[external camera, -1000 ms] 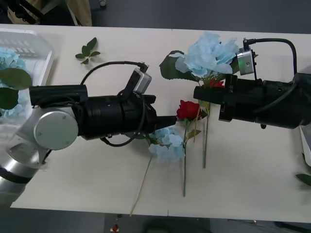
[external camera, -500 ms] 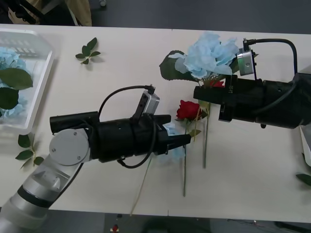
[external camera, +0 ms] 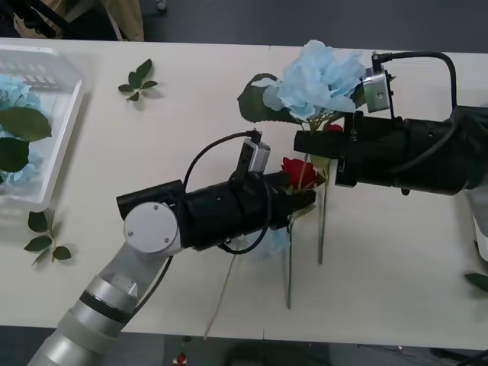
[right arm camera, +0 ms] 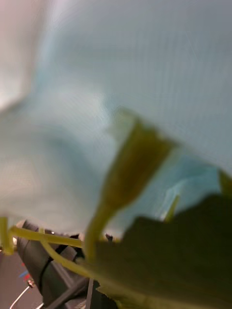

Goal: Put the red flowers into the right box and the blue flowers into the left box

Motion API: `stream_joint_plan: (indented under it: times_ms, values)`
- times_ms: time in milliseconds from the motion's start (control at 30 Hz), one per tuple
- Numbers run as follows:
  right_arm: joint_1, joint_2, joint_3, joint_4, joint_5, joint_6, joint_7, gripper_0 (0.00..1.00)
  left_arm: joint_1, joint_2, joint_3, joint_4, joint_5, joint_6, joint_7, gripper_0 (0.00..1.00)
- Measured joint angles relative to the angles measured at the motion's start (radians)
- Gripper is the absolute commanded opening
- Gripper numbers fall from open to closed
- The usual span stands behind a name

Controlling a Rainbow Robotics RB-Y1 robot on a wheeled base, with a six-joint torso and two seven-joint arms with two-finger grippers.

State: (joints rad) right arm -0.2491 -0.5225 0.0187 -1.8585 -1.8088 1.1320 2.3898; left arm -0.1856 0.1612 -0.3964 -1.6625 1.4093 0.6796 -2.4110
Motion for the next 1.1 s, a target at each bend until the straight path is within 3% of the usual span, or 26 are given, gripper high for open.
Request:
stream_joint_plan:
  times_ms: [67, 133, 600, 667, 767, 833, 1100]
  values:
    - [0.0, 0.0, 0.005, 0.0, 0.0, 0.0, 0.0, 0.0, 0.0, -0.002, -0.002, 0.0, 0.0, -0.016, 0.0, 0.13]
    - [0.0, 0.0, 0.006, 0.0, 0.0, 0.0, 0.0, 0.0, -0.001, -0.002, -0.008, 0.0, 0.0, -0.025, 0.0, 0.0]
    - [0.0, 0.0, 0.006, 0.0, 0.0, -0.001, 0.0, 0.0, -0.004, 0.0, -0.025, 0.0, 0.019, -0.025, 0.0, 0.0]
    - [0.0, 0.0, 0.006, 0.0, 0.0, -0.001, 0.0, 0.57, -0.004, 0.0, -0.025, 0.0, 0.019, -0.025, 0.0, 0.0]
    - [0.0, 0.0, 0.006, 0.0, 0.001, -0.001, 0.0, 0.94, -0.004, 0.0, -0.025, 0.0, 0.02, -0.028, 0.0, 0.0]
    - [0.0, 0.0, 0.006, 0.0, 0.01, -0.001, 0.0, 1.0, -0.004, 0.0, -0.025, 0.0, 0.025, -0.036, 0.0, 0.0]
    - [-0.004, 0.0, 0.006, 0.011, 0.021, 0.001, 0.002, 1.0, -0.005, 0.024, -0.025, 0.0, 0.033, -0.051, -0.001, 0.0]
